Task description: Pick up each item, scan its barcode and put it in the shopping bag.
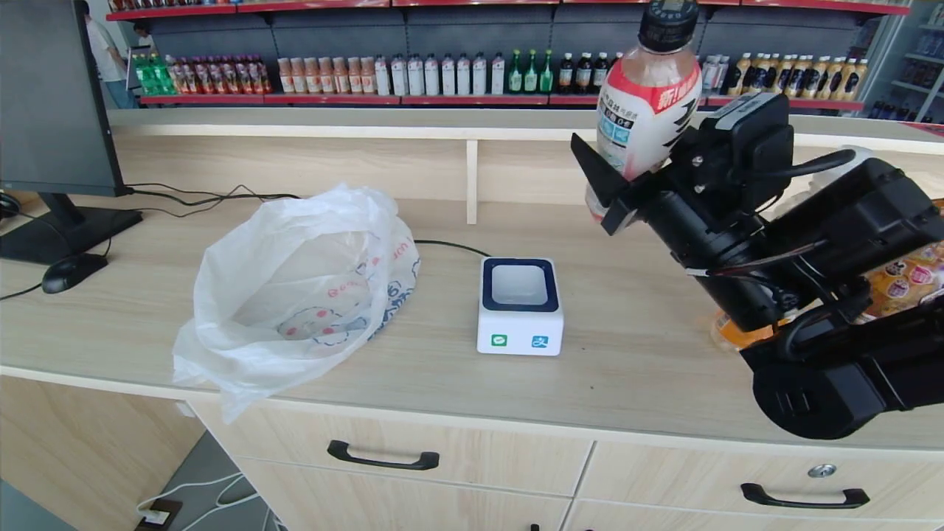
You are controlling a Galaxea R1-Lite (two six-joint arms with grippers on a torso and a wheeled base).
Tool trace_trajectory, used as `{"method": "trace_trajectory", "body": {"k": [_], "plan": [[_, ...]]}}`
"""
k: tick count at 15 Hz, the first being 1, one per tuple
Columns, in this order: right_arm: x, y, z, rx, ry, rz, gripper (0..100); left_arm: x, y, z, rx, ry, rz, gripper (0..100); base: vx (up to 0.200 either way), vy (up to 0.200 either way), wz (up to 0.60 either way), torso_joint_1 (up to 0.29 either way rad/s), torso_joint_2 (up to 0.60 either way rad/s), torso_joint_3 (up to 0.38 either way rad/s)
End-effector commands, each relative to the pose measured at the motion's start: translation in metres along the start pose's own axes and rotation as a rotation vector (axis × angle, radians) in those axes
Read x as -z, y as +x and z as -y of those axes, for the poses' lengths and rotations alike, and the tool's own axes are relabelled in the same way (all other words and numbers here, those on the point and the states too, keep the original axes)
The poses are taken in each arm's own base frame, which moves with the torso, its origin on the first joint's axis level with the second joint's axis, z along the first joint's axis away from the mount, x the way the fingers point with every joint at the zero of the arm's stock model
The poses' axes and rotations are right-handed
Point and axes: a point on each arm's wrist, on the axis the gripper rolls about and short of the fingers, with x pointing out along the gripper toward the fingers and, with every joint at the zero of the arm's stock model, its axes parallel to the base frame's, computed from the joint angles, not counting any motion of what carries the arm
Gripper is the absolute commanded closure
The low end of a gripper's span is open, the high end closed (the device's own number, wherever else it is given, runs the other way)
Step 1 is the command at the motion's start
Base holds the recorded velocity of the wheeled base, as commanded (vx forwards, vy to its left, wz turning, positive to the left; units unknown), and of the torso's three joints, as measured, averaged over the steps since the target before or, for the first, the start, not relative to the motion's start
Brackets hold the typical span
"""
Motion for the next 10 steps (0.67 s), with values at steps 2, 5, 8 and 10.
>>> {"method": "trace_trajectory", "body": {"k": [2, 5, 8, 10], "plan": [[-0.008, -0.007, 0.016, 0.167, 0.165, -0.042, 100, 0.0, 0.0, 0.0, -0.001, -0.001, -0.001, 0, 0.0, 0.0, 0.0, 0.0, 0.0, 0.0], [-0.003, -0.011, 0.014, 0.165, 0.272, -0.062, 100, 0.0, 0.0, 0.0, -0.001, -0.003, -0.001, 0, -0.2, 0.0, 0.0, 0.002, 0.0, 0.004], [0.0, -0.014, 0.017, 0.179, 0.371, -0.067, 100, 0.0, 0.0, 0.0, -0.001, -0.001, 0.001, 0, -0.2, 0.0, 0.0, -0.002, 0.0, 0.002], [0.003, -0.015, 0.019, 0.185, 0.404, -0.073, 100, 0.0, 0.0, 0.0, -0.001, -0.001, -0.001, 0, -0.2, 0.0, 0.0, -0.007, 0.0, 0.005]]}}
